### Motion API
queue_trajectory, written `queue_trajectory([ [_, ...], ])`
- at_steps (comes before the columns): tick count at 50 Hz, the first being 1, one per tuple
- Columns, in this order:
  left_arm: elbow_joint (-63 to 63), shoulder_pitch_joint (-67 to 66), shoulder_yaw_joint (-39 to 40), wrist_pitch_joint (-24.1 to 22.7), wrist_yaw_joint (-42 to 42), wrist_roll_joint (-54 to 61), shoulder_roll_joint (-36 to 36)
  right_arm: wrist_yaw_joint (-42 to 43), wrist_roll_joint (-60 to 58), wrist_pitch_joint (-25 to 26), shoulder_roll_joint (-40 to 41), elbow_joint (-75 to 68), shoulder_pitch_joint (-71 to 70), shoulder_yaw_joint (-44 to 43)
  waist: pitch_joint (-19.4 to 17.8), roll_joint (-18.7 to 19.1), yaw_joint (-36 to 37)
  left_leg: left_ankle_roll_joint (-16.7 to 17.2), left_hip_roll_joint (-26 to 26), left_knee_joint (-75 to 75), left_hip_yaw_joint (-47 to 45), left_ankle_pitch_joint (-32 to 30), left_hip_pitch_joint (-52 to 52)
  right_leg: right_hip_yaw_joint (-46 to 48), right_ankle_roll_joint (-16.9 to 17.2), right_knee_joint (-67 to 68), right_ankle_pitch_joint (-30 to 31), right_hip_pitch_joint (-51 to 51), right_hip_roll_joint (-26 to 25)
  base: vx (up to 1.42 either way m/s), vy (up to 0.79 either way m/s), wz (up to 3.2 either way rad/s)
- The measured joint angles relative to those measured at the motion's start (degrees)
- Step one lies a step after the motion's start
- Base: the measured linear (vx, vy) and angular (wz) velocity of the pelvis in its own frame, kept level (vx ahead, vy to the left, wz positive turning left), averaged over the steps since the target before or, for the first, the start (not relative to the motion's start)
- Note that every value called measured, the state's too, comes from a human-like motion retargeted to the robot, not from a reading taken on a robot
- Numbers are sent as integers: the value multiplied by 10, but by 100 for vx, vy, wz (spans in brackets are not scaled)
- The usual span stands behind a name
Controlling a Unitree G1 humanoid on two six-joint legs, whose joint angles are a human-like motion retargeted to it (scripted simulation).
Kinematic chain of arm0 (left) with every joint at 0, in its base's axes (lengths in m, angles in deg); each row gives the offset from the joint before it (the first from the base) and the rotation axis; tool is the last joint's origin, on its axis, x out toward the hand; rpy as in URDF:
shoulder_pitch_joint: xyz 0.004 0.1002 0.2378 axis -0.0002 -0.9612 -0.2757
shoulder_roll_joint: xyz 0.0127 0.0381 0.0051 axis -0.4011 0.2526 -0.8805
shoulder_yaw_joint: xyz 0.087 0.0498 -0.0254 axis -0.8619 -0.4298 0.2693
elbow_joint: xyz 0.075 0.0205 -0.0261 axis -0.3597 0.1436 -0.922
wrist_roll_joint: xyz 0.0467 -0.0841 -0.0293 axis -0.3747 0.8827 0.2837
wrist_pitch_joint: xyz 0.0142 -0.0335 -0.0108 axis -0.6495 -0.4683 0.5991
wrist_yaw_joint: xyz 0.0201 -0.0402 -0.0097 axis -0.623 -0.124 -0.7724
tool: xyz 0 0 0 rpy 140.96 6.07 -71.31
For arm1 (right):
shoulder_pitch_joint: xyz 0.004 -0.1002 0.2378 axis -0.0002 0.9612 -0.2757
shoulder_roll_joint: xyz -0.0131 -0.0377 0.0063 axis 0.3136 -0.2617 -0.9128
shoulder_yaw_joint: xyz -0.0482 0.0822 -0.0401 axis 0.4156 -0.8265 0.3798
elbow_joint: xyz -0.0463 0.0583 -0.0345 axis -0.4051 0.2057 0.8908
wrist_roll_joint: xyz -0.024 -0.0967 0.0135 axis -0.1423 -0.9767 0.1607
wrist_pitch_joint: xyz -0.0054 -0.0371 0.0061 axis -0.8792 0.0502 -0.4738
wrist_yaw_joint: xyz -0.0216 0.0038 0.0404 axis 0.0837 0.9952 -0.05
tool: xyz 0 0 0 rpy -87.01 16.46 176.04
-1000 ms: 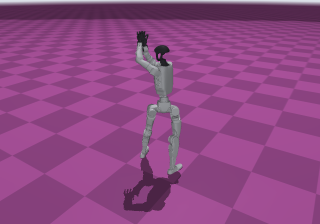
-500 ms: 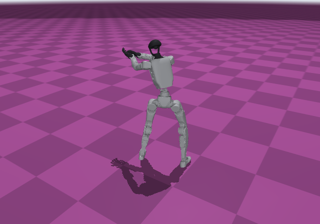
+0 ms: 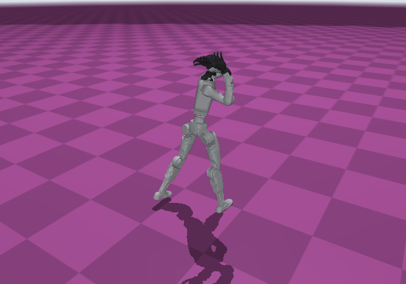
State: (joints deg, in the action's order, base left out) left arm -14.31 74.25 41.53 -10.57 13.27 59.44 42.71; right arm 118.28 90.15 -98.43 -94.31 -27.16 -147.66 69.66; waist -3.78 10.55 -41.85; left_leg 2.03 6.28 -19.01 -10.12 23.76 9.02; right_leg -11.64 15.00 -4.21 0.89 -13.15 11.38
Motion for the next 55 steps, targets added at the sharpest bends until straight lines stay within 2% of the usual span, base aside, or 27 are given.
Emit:
queue_trajectory([
  [3, 122, -1, 9, -72, 57, 19, -39, 30, -156, 27, -43, 69, -79, 49, 61, -16, 59, -3, 54, 12, -105, -6, -33, 68, 0, 9, -23, 20, 52, 18, 33, 203],
  [5, 160, -17, -5, -92, 78, 23, -96, 42, -194, 32, -40, 74, -94, 80, 102, -58, 118, -5, 67, -16, -152, -33, -73, 128, -5, 27, -44, 46, 102, 17, 43, 274],
  [7, 148, -20, -42, -58, 97, 25, -159, 58, -174, 38, -4, 36, -83, 99, 125, -108, 191, -10, 94, -98, -158, -51, -140, 211, -18, 52, -61, 81, 123, 16, 30, 325],
  [9, 87, -6, -102, -5, 87, 65, -196, 76, -113, 40, 49, -34, -70, 97, 122, -154, 272, -34, 129, -193, -142, -51, -217, 300, -29, 80, -66, 118, 125, 15, 28, 361],
  [10, 44, 3, -136, 19, 67, 95, -203, 84, -72, 36, 78, -75, -65, 92, 114, -175, 317, -50, 145, -230, -131, -48, -251, 341, -36, 97, -64, 136, 120, 15, 31, 361],
  [12, -78, 10, -201, 56, 19, 137, -176, 85, 65, -10, 129, -169, -69, 82, 75, -208, 419, -79, 152, -241, -84, -39, -287, 407, -63, 151, -45, 157, 112, 17, 33, 343],
  [15, -348, -44, -242, 108, 27, 179, -69, 11, 356, -105, 169, -347, -97, 105, -19, -231, 577, -109, 122, -179, 34, -32, -280, 440, -129, 330, -11, 138, 132, 21, 32, 315],
  [17, -531, -112, -169, 129, 40, 222, -15, -116, 578, -107, 178, -504, -116, 175, -80, -243, 645, -109, 80, -136, 113, -37, -279, 352, -132, 495, -8, 52, 144, 22, 15, 336],
  [18, -593, -144, -124, 139, 34, 229, -18, -181, 662, -75, 184, -592, -126, 227, -105, -244, 662, -101, 61, -119, 149, -41, -285, 287, -112, 559, -12, 1, 123, 24, 2, 356],
  [20, -650, -224, -88, 148, 37, 261, -69, -225, 702, 11, 220, -738, -146, 356, -156, -226, 685, -76, 39, -92, 209, -51, -294, 191, -61, 638, -43, -79, 50, 27, -8, 341],
  [21, -632, -283, -101, 137, 48, 326, -111, -219, 715, 61, 267, -783, -151, 400, -181, -205, 694, -66, 33, -78, 230, -56, -291, 183, -51, 648, -58, -108, 33, 31, -11, 293],
  [22, -609, -346, -111, 121, 64, 393, -149, -210, 715, 110, 312, -829, -153, 445, -205, -184, 704, -58, 29, -61, 250, -61, -287, 183, -49, 651, -72, -136, 23, 35, -12, 250],
  [24, -539, -501, -90, 66, 111, 516, -197, -181, 648, 185, 394, -901, -127, 537, -239, -144, 736, -51, 29, -20, 285, -73, -281, 231, -78, 611, -87, -188, 35, 40, -14, 203],
  [25, -499, -588, -56, 33, 130, 560, -210, -162, 609, 202, 431, -922, -97, 580, -246, -126, 756, -48, 33, 1, 301, -79, -283, 263, -98, 573, -92, -214, 43, 46, -17, 177],
  [27, -414, -766, 54, -13, 131, 604, -219, -164, 508, 220, 494, -923, -3, 635, -258, -95, 790, -52, 36, 39, 336, -91, -290, 321, -118, 431, -88, -237, 47, 53, -21, 206],
  [30, -294, -1035, 210, -53, 117, 659, -220, -193, 322, 243, 605, -905, 168, 638, -260, -54, 774, -60, 3, 87, 415, -101, -289, 356, -93, 172, -63, -220, 69, 70, -33, 341],
  [31, -246, -1117, 247, -70, 121, 666, -222, -214, 250, 249, 637, -887, 222, 632, -260, -43, 759, -60, -9, 101, 441, -101, -279, 353, -79, 130, -56, -208, 90, 77, -45, 399],
  [33, -134, -1257, 314, -105, 129, 662, -234, -265, 115, 254, 680, -831, 303, 627, -260, -27, 741, -60, -25, 122, 474, -100, -256, 354, -60, 89, -34, -178, 130, 73, -52, 353],
  [35, -2, -1344, 375, -126, 127, 641, -259, -323, 20, 248, 680, -733, 321, 631, -260, -13, 752, -62, -27, 127, 461, -102, -225, 376, -65, 111, -15, -131, 160, 63, -56, 256],
  [37, 123, -1367, 436, -124, 112, 617, -297, -365, -23, 233, 637, -603, 267, 633, -240, 0, 783, -57, -14, 115, 406, -109, -187, 411, -89, 192, -44, -79, 180, 56, -61, 186],
  [39, 229, -1356, 482, -122, 110, 566, -333, -386, -45, 211, 577, -472, 198, 621, -168, -4, 814, -41, 6, 91, 341, -122, -173, 448, -111, 276, -97, -42, 194, 54, -66, 164],
  [42, 344, -1257, 510, -127, 152, 421, -366, -397, -66, 177, 483, -318, 58, 580, -59, -43, 834, -15, 33, 45, 256, -156, -180, 491, -144, 331, -157, 8, 191, 46, -65, 117],
  [46, 397, -1037, 512, -132, 249, 247, -353, -410, -115, 148, 399, -245, -179, 551, 22, -110, 802, -19, 42, -10, 161, -227, -202, 499, -170, 287, -172, 50, 156, 32, -53, 5],
  [50, 394, -816, 506, -127, 351, 129, -342, -391, -149, 137, 370, -263, -415, 590, 85, -161, 719, -30, 7, -47, 123, -268, -222, 412, -148, 236, -149, 15, 133, 22, -35, -143],
  [53, 358, -696, 471, -135, 395, 108, -345, -351, -110, 136, 356, -307, -500, 633, 126, -142, 604, -19, -23, -53, 137, -255, -218, 311, -107, 211, -122, -14, 111, 17, -21, -197],
  [55, 295, -645, 444, -153, 389, 161, -343, -343, -72, 146, 343, -361, -509, 646, 128, -108, 513, -16, -30, -55, 133, -233, -207, 241, -75, 197, -104, -20, 94, 14, -14, -201],
])
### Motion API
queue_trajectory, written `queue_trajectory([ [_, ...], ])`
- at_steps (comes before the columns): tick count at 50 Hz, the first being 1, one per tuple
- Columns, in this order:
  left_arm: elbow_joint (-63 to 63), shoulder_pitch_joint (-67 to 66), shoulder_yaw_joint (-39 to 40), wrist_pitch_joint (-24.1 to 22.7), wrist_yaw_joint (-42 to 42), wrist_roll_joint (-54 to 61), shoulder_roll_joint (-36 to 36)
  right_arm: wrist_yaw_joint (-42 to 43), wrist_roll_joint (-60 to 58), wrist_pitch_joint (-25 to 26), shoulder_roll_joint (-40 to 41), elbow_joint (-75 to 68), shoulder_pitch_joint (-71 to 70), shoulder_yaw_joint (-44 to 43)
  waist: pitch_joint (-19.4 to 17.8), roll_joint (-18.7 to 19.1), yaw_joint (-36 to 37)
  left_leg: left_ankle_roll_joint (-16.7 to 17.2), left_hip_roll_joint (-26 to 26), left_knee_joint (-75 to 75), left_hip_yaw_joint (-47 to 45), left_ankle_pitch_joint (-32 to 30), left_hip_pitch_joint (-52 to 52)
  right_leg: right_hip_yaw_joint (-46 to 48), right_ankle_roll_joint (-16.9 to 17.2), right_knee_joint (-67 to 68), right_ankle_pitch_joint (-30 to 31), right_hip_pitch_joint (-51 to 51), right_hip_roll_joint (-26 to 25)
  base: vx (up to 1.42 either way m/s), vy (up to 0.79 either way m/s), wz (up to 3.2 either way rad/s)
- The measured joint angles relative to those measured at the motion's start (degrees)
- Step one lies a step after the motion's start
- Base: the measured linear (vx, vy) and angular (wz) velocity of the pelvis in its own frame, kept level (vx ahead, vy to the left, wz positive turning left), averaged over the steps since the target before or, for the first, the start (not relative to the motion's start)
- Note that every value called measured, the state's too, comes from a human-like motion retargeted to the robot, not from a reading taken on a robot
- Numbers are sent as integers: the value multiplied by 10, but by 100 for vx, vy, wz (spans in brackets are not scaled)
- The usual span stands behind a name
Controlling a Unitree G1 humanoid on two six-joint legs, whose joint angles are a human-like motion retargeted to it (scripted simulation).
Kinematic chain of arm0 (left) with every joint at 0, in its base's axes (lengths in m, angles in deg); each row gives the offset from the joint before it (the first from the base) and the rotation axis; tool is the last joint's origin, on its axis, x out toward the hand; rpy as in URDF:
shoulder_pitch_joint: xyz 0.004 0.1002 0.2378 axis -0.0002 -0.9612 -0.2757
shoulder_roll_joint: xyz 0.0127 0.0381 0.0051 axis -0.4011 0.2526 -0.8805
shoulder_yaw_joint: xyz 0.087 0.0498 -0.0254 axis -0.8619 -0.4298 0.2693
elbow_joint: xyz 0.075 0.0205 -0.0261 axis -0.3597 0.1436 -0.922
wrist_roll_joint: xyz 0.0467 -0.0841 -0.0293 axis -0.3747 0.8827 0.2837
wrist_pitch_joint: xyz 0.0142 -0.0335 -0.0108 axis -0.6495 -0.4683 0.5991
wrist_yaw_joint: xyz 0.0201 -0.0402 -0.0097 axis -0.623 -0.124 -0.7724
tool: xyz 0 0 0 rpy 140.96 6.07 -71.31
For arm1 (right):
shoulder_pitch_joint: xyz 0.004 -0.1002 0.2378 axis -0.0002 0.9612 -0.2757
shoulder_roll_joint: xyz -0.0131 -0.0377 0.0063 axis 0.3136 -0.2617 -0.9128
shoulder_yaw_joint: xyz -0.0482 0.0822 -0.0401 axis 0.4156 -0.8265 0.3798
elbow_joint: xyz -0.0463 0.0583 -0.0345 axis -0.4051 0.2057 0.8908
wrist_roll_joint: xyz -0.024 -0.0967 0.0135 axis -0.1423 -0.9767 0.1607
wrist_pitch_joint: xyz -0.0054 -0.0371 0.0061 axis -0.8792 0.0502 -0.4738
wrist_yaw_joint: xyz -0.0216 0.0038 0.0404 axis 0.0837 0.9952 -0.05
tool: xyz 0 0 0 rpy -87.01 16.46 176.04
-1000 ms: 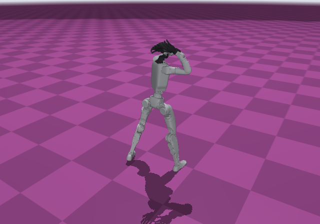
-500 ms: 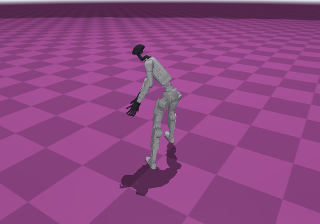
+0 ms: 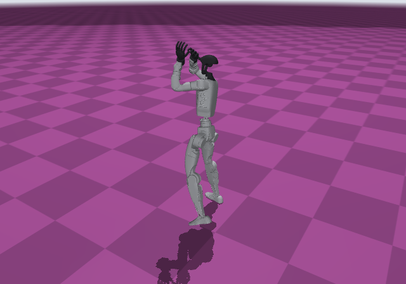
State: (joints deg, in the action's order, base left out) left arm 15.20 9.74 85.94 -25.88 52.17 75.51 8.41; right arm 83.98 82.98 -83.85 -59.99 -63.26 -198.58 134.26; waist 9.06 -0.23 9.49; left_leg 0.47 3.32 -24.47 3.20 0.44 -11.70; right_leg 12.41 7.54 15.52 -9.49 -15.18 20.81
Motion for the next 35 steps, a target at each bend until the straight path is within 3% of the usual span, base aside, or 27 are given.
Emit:
queue_trajectory([
  [3, -213, 36, -55, -47, -103, 214, 5, 4, 41, 41, 18, -177, 58, -7, -44, 54, -126, 8, 13, 1, -35, 42, 32, -94, 44, -12, 9, 11, -27, 10, -8, -220],
  [4, -309, 41, -84, -41, -159, 305, 12, 26, 60, 61, 40, -261, 97, -17, -61, 68, -160, 9, 20, 4, -48, 52, 44, -116, 46, -14, 3, 17, -36, 10, -4, -228],
  [5, -410, 42, -115, -26, -220, 399, 22, 55, 83, 83, 67, -349, 142, -30, -77, 82, -191, 9, 28, 7, -60, 61, 56, -136, 44, -15, -7, 23, -45, 13, 0, -223],
  [7, -625, 61, -202, 86, -342, 539, 58, 82, 187, 118, 106, -490, 247, -98, -107, 101, -228, -8, 30, 16, -78, 69, 67, -172, 51, -24, 2, 25, -52, 14, 3, -222],
  [10, -844, 65, -388, 256, -432, 484, 150, 85, 377, 111, 59, -489, 461, -196, -171, 139, -274, -10, 46, 34, -93, 75, 75, -210, 75, -51, 7, 36, -78, 13, -2, -214],
  [13, -892, 37, -543, 258, -388, 406, 254, 114, 558, 23, 10, -373, 644, -250, -271, 166, -358, 14, 89, 60, -107, 67, 65, -235, 75, -93, 18, 41, -127, 14, -11, -195],
  [15, -863, 1, -608, 240, -385, 324, 294, 148, 612, -46, 10, -290, 750, -317, -329, 153, -425, 24, 97, 85, -126, 66, 64, -258, 75, -128, 25, 45, -131, 16, 14, -195],
  [17, -768, -47, -683, 203, -415, 286, 285, 116, 646, -79, -16, -204, 860, -400, -358, 136, -475, 28, 92, 113, -137, 66, 70, -288, 75, -162, 33, 42, -121, 18, 29, -222],
  [20, -577, -65, -795, 120, -437, 333, 241, 81, 652, -121, -115, -69, 1028, -484, -355, 141, -510, 25, 79, 141, -133, 68, 87, -340, 75, -198, 49, 29, -105, 19, 33, -247],
  [21, -532, -48, -798, 108, -436, 327, 243, 103, 635, -152, -133, -28, 1066, -510, -345, 141, -512, 19, 73, 141, -126, 74, 92, -358, 75, -202, 52, 24, -100, 19, 32, -233],
  [24, -403, 17, -753, 94, -439, 259, 254, 185, 544, -233, -157, 110, 1132, -612, -300, 137, -504, 3, 52, 123, -101, 92, 97, -401, 75, -205, 53, 12, -79, 18, 33, -179],
  [26, -329, 67, -692, 89, -440, 192, 257, 226, 458, -257, -162, 199, 1117, -679, -264, 130, -498, 2, 44, 101, -81, 98, 94, -413, 71, -205, 50, 14, -67, 19, 27, -98],
  [28, -275, 130, -625, 96, -431, 117, 263, 259, 356, -249, -173, 287, 1064, -721, -227, 125, -486, 7, 46, 82, -73, 103, 86, -413, 64, -205, 45, 24, -59, 20, 23, -45],
  [31, -240, 273, -552, 121, -387, -1, 265, 315, 186, -190, -233, 371, 933, -716, -178, 120, -447, 17, 68, 81, -93, 97, 75, -399, 60, -197, 29, 43, -54, 20, 23, -3],
  [35, -246, 479, -563, 123, -308, -83, 182, 398, 6, -109, -361, 293, 692, -622, -125, 114, -365, 40, 110, 107, -149, 41, 53, -355, 50, -189, 10, 85, -64, 18, 22, 58],
])
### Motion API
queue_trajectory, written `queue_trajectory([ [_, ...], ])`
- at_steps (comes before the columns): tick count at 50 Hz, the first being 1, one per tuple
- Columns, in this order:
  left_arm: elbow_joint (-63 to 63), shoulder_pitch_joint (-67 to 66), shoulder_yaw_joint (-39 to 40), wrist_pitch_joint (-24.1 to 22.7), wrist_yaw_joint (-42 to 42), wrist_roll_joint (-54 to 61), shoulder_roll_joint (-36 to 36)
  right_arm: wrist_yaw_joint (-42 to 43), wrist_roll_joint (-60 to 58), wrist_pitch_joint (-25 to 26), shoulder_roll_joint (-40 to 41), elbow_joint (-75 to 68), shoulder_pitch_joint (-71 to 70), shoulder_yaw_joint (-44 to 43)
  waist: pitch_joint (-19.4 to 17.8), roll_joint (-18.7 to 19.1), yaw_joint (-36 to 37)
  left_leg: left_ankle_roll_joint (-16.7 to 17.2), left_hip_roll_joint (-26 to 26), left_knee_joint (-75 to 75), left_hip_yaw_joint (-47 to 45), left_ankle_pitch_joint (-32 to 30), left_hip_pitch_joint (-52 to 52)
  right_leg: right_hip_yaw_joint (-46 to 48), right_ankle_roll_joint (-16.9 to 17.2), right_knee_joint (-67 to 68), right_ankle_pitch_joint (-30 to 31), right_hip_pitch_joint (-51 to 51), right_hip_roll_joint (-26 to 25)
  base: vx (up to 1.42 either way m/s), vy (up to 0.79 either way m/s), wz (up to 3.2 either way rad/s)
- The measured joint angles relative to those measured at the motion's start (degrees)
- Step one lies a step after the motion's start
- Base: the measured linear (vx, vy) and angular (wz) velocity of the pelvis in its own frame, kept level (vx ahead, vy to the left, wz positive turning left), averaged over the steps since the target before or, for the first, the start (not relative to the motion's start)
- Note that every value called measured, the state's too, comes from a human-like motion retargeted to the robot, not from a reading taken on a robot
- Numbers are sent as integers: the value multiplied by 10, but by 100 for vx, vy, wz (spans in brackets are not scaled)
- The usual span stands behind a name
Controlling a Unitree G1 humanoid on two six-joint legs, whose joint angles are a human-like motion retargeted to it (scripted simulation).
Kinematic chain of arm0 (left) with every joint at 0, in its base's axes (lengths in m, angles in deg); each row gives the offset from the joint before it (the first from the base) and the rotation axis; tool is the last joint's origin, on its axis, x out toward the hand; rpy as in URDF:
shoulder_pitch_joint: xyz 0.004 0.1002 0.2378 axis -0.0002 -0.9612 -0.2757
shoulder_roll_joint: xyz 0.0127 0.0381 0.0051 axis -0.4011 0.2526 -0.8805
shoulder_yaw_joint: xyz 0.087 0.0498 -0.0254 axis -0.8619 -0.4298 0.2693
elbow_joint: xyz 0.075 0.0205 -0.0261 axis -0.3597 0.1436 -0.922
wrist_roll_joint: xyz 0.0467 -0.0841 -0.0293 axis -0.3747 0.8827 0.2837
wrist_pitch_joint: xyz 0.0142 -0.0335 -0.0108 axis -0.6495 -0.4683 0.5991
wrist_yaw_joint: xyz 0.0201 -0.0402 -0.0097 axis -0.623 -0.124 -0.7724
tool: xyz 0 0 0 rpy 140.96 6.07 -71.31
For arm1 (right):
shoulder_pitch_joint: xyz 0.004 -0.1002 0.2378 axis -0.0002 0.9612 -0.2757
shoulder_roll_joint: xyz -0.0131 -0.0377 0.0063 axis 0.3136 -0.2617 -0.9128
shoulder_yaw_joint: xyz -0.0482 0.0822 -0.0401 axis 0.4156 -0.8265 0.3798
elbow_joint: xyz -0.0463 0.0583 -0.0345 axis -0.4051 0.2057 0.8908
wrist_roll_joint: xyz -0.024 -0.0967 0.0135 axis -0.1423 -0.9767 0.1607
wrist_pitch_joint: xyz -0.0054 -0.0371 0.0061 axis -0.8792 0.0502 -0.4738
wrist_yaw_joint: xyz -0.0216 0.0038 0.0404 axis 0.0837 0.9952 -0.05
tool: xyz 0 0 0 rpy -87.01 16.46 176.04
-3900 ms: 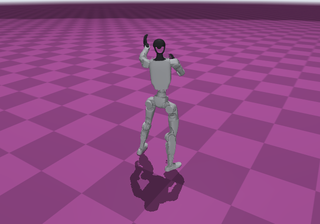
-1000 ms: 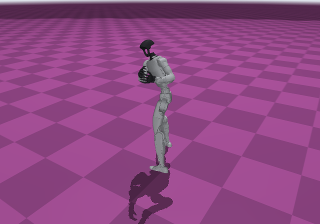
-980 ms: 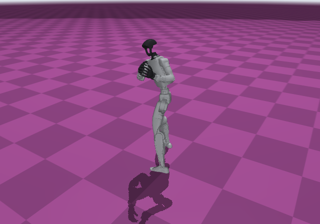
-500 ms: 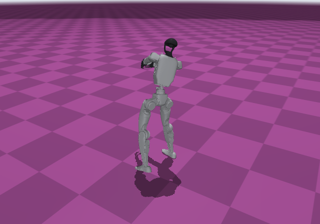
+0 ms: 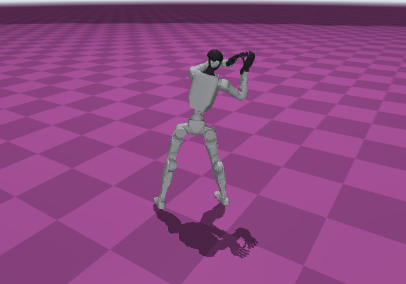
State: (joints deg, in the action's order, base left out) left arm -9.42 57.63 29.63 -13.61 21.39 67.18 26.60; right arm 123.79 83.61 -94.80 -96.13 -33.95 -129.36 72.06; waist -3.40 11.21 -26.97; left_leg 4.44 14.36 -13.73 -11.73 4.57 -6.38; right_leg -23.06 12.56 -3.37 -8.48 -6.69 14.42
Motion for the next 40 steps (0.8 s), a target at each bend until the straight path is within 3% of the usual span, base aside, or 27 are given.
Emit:
queue_trajectory([
  [2, -49, 51, -48, 3, 20, 38, -52, 21, 18, 3, -7, -128, -150, 95, 28, -9, 29, -8, 13, -12, -38, 0, -12, 46, -11, 6, -10, 28, -5, 16, 18, 137],
  [5, -179, 70, -112, 31, -13, 176, -89, -40, 201, -33, 61, -328, -315, 211, 73, -26, 73, -42, 25, -34, -85, 42, -24, 132, -24, 27, -27, 63, -12, 13, 18, 190],
  [10, -458, 38, -162, 93, -73, 294, -21, -194, 497, -41, 146, -616, -416, 315, 96, -94, 219, -69, 12, -38, -19, 82, -49, 225, -26, 77, -44, 94, -15, 8, 24, 190],
  [12, -539, -12, -122, 103, -56, 338, 4, -282, 585, 5, 174, -675, -411, 351, 79, -125, 288, -68, -5, -45, 21, 83, -61, 251, -28, 97, -41, 105, -7, 6, 30, 165],
  [15, -602, -127, -3, 116, -45, 420, 3, -384, 595, 129, 218, -760, -389, 442, 37, -151, 385, -64, -29, -43, 63, 78, -69, 290, -49, 136, -26, 114, 3, 5, 33, 147],
  [18, -592, -286, 84, 130, -83, 552, -31, -471, 504, 258, 280, -828, -366, 600, -15, -147, 473, -66, -42, -18, 98, 67, -62, 325, -95, 226, 2, 93, 7, 5, 35, 130],
  [21, -562, -448, 149, 106, -106, 728, -51, -552, 386, 315, 344, -840, -331, 708, -73, -138, 562, -78, -53, 13, 133, 58, -59, 341, -147, 401, 40, 8, 23, 9, 32, 119],
  [23, -566, -540, 213, 95, -103, 784, -68, -578, 302, 319, 379, -816, -296, 708, -112, -134, 614, -76, -62, 32, 159, 60, -61, 335, -170, 517, 67, -63, 33, 14, 23, 125],
  [25, -599, -621, 294, 122, -112, 760, -107, -579, 204, 305, 408, -776, -254, 672, -142, -123, 649, -55, -63, 51, 193, 68, -57, 321, -170, 587, 73, -112, 16, 20, 17, 147],
  [28, -662, -756, 443, 178, -170, 671, -221, -549, 108, 273, 457, -716, -191, 625, -165, -101, 653, -3, -50, 74, 252, 83, -46, 327, -144, 585, 31, -132, -37, 25, 11, 167],
  [30, -694, -861, 535, 192, -201, 629, -307, -520, 85, 253, 483, -679, -153, 613, -175, -97, 637, 10, -47, 86, 287, 88, -39, 358, -135, 539, 7, -130, -51, 29, 8, 163],
  [35, -773, -1091, 724, 197, -195, 506, -493, -465, 41, 198, 444, -534, -22, 572, -163, -133, 612, -36, -88, 111, 347, 85, -22, 461, -115, 322, -12, -97, -30, 36, 5, 150],
  [40, -777, -1178, 875, 210, -192, 400, -658, -430, 77, 173, 314, -394, 190, 504, -131, -175, 618, -71, -178, 138, 415, 82, 11, 532, -25, 100, 17, -57, 33, 42, -1, 182],
])
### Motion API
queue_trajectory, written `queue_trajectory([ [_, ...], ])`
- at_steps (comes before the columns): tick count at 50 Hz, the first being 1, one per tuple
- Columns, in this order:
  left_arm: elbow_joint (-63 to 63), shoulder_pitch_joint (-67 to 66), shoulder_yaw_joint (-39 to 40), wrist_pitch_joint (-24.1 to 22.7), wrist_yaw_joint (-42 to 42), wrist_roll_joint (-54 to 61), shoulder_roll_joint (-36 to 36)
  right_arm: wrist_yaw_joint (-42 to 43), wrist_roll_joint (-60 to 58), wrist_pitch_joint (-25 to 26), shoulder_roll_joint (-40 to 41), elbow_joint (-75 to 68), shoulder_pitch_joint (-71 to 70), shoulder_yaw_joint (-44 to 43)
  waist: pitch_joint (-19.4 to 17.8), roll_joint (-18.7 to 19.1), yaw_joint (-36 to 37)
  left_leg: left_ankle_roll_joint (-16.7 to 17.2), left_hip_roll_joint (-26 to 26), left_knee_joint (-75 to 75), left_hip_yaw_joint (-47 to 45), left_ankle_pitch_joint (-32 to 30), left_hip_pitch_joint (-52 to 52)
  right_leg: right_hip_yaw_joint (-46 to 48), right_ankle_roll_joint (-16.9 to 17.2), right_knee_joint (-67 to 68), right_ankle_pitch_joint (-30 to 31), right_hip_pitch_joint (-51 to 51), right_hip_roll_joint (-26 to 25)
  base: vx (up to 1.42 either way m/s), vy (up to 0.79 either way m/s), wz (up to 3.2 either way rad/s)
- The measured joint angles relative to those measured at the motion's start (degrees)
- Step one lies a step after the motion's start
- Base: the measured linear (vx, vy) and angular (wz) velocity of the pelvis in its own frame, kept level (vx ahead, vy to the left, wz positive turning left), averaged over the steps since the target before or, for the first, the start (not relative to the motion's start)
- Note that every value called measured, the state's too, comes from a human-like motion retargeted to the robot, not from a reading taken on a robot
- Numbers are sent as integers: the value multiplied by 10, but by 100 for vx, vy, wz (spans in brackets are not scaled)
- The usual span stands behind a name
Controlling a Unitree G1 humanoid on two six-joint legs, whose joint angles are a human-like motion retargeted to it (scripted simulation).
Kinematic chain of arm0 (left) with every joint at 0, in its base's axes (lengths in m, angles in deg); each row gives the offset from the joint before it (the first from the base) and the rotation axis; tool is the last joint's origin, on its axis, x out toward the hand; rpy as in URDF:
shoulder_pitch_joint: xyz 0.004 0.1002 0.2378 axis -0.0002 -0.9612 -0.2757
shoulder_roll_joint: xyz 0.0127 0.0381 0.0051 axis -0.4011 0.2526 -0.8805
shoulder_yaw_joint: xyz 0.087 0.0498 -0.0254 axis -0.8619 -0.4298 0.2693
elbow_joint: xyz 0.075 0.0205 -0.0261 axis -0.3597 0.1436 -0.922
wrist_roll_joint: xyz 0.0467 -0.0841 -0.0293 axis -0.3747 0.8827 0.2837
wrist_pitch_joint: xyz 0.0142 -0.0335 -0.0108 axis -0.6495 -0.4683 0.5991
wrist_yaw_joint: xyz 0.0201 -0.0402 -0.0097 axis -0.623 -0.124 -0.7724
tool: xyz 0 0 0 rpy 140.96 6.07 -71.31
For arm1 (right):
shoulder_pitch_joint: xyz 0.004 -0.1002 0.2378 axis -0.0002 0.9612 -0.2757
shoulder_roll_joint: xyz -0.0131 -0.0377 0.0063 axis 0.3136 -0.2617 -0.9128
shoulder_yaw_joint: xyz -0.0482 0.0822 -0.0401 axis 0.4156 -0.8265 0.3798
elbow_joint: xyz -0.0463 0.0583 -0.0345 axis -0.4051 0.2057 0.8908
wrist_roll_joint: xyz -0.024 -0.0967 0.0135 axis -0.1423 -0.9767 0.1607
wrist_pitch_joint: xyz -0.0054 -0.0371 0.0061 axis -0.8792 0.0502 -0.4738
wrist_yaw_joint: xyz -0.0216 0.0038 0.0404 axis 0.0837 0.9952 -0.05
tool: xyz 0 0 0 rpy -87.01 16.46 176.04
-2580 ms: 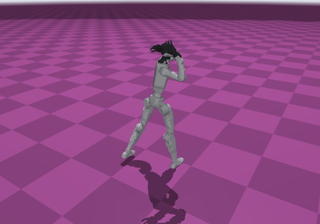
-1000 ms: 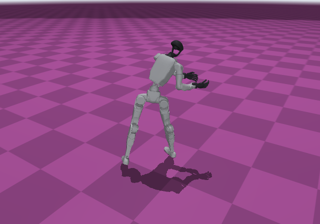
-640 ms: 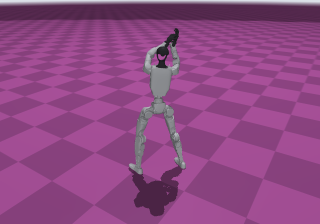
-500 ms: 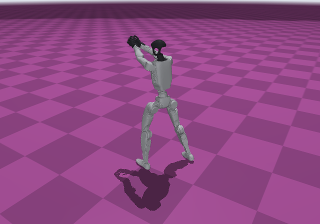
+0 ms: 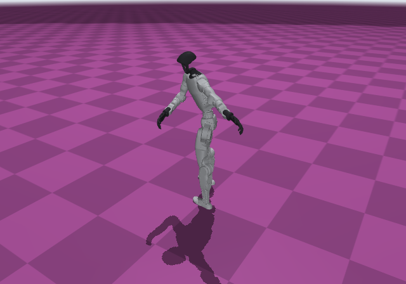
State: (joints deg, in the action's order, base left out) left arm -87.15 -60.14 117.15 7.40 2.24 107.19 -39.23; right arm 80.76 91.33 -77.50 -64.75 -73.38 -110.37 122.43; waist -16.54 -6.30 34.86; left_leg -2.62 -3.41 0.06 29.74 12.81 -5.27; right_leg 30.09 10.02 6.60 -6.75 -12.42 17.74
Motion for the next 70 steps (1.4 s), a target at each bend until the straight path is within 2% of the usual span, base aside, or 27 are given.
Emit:
queue_trajectory([
  [3, 14, 24, 13, -3, 5, -49, -101, 18, 35, -9, -55, 34, 109, -33, 19, -15, -12, -7, -27, 18, 44, -8, 17, 25, 24, -35, 28, 15, 32, 37, -4, 185],
  [5, 33, 56, 3, -11, 17, -67, -159, 34, 42, -15, -84, 40, 166, -47, 37, -15, -30, 0, -30, 28, 67, -15, 22, 48, 11, -28, 27, 31, 43, 30, -5, 166],
  [10, 107, 128, -46, -38, 18, -159, -269, 52, 21, -25, -140, 16, 272, -67, 84, 18, -120, 49, -17, 31, 89, -22, 28, 127, -28, 6, -3, 84, 49, 24, -7, 144],
  [12, 135, 138, -49, -53, 29, -206, -309, 66, 6, -32, -155, -3, 303, -75, 98, 33, -159, 62, -16, 24, 77, -22, 30, 155, -31, 0, -4, 108, 45, 19, -11, 98],
  [15, 174, 130, -20, -72, 55, -258, -370, 88, -19, -41, -169, -31, 338, -87, 111, 52, -212, 64, -16, 13, 47, -19, 32, 182, -30, -15, -6, 134, 35, 15, -13, 52],
  [17, 191, 77, 43, -82, 68, -287, -422, 91, -22, -46, -168, -48, 356, -102, 116, 56, -238, 54, -15, 6, 29, -16, 33, 183, -30, -20, -9, 141, 30, 11, -14, 3],
  [20, 180, -176, 297, -98, 78, -342, -540, 70, -46, -53, -148, -67, 411, -160, 134, 50, -234, 34, -13, -5, 13, -10, 36, 171, -31, -21, -14, 141, 26, 8, -13, -37],
  [24, 251, -249, 339, -122, 122, -406, -540, 55, 2, -69, -188, -66, 466, -198, 160, 99, -253, 25, -9, -20, -7, -2, 40, 142, -27, -21, -18, 133, 20, 7, -12, -67],
  [30, 337, -272, 316, -133, 188, -522, -540, 49, 61, -87, -232, -55, 497, -220, 174, 153, -304, 28, -6, -42, -55, 7, 45, 85, -21, -21, -26, 115, 11, 4, -10, -81],
  [35, 418, -272, 283, -129, 223, -603, -540, 52, 69, -90, -253, -46, 491, -220, 169, 182, -361, 26, -3, -59, -93, 18, 52, 39, -17, -25, -31, 105, 2, 3, -8, -80],
  [40, 529, -288, 262, -138, 229, -651, -540, 54, 75, -90, -254, -52, 475, -209, 162, 194, -416, 22, 2, -67, -131, 28, 62, -5, -11, -29, -33, 94, -9, 1, -7, -79],
  [50, 742, -400, 357, -154, 177, -652, -540, 33, 87, -79, -248, -63, 430, -160, 134, 191, -532, 12, 9, -89, -183, 42, 72, -63, 1, -30, -42, 83, -24, 0, -5, -51],
  [58, 866, -617, 604, -139, 88, -594, -540, 21, 60, -63, -209, -51, 361, -72, 103, 147, -645, 4, 11, -99, -197, 46, 81, -85, 1, -23, -52, 83, -29, 0, -3, -13],
  [61, 918, -705, 668, -140, 66, -592, -540, 24, 64, -63, -195, -42, 339, -51, 90, 136, -681, 1, 13, -101, -201, 48, 86, -93, -1, -20, -55, 84, -32, 2, -3, -18],
  [64, 969, -720, 656, -145, 39, -577, -540, 30, 74, -65, -178, -31, 308, -37, 68, 123, -714, -5, 15, -105, -206, 50, 88, -102, -4, -17, -56, 83, -35, 2, -3, -20],
  [70, 1037, -720, 559, -149, -37, -542, -540, 26, 101, -63, -119, -31, 241, -14, 21, 79, -778, -13, 17, -120, -222, 52, 91, -121, -10, -13, -62, 82, -41, 2, -4, -25],
])
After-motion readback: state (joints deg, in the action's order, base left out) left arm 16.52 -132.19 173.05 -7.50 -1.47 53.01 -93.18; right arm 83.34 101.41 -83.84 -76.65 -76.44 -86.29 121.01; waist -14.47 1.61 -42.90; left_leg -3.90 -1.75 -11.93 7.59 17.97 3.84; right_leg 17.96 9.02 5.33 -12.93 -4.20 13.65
